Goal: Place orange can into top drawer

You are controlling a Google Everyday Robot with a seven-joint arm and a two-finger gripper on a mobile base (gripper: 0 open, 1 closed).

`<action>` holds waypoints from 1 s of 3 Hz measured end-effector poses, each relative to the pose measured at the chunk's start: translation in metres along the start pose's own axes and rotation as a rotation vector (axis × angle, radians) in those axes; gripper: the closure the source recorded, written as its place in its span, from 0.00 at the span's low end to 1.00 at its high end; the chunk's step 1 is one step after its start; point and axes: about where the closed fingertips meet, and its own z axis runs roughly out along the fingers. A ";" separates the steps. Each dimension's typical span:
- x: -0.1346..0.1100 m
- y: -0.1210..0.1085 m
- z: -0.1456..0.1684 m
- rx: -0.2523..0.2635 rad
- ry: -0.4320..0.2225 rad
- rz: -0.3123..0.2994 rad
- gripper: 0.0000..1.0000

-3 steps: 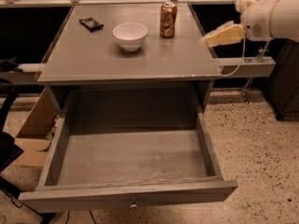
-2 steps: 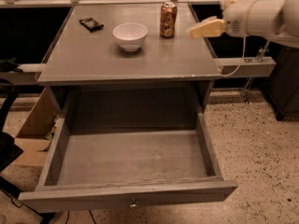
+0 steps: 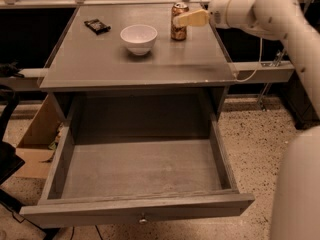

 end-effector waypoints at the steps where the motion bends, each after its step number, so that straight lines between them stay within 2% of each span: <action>1: 0.000 -0.004 0.039 0.008 -0.010 0.018 0.00; 3: 0.012 -0.024 0.091 0.045 -0.050 0.060 0.00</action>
Offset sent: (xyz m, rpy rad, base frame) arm 0.1063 0.0355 -0.0254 0.0925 -0.0207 -0.0630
